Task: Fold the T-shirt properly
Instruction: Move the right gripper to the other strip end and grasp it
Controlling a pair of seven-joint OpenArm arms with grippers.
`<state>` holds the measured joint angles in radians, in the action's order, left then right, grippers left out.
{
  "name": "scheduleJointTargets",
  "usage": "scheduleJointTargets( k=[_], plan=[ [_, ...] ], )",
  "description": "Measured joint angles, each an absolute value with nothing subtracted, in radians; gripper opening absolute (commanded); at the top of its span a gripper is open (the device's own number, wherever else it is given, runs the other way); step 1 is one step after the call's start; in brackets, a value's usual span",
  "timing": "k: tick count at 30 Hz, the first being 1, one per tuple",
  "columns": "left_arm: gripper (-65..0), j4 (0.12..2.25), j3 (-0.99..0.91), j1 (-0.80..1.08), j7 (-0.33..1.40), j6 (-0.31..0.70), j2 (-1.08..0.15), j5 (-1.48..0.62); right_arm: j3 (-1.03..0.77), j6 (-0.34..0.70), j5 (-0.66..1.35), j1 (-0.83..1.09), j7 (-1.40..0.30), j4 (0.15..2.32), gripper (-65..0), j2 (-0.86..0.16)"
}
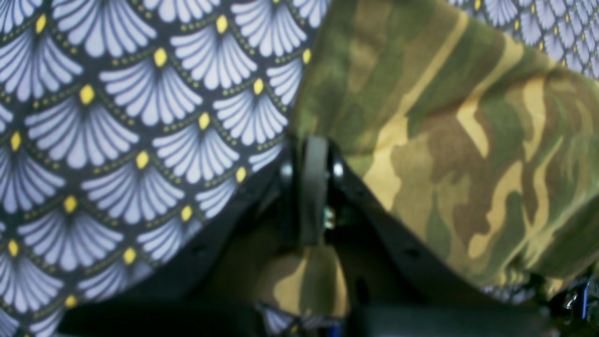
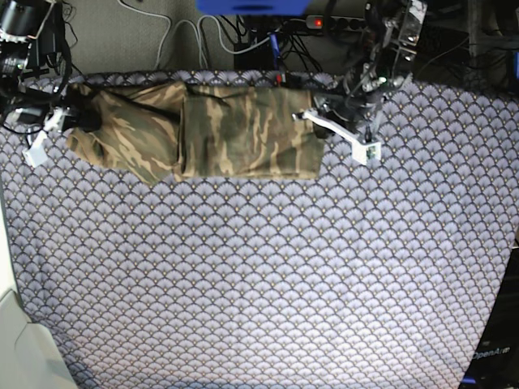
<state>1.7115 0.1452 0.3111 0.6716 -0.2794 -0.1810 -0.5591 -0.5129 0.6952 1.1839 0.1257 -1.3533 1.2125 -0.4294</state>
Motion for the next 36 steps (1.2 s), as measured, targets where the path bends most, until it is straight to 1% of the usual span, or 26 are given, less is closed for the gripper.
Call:
scheduleJointTargets(
  k=[4, 11, 20, 26, 29, 36],
  plan=[
    [-64.9, 1.686, 0.145, 0.301, 0.657, -0.269, -0.176, -0.559, -0.513, 0.695, 1.178, 0.128, -1.356, 1.230, -64.7, -0.429],
    [-64.9, 1.645, 0.144, 0.285, 0.627, -0.257, -0.161, -0.567, -0.513, 0.695, 1.184, 0.129, -1.361, 1.399, -64.7, -0.423],
    [-64.9, 1.644, 0.144, 0.288, 0.617, -0.257, -0.160, -0.567, -0.507, 0.695, 1.182, 0.146, -1.367, 1.549, -64.7, -0.361],
    [-64.9, 1.645, 0.144, 0.289, 0.616, -0.256, -0.160, -0.567, -0.389, 0.695, 1.185, 0.155, -1.362, 1.693, -64.8, -0.356],
    [-64.9, 1.649, 0.144, 0.290, 0.617, -0.255, -0.161, -0.566, -0.348, 0.695, 1.182, 0.156, -1.334, 1.747, -64.8, -0.360],
    [-64.9, 1.649, 0.145, 0.290, 0.620, -0.254, -0.166, -0.567, -0.310, 0.695, 1.179, 0.156, -1.336, 1.929, -64.9, -0.374]
  ],
)
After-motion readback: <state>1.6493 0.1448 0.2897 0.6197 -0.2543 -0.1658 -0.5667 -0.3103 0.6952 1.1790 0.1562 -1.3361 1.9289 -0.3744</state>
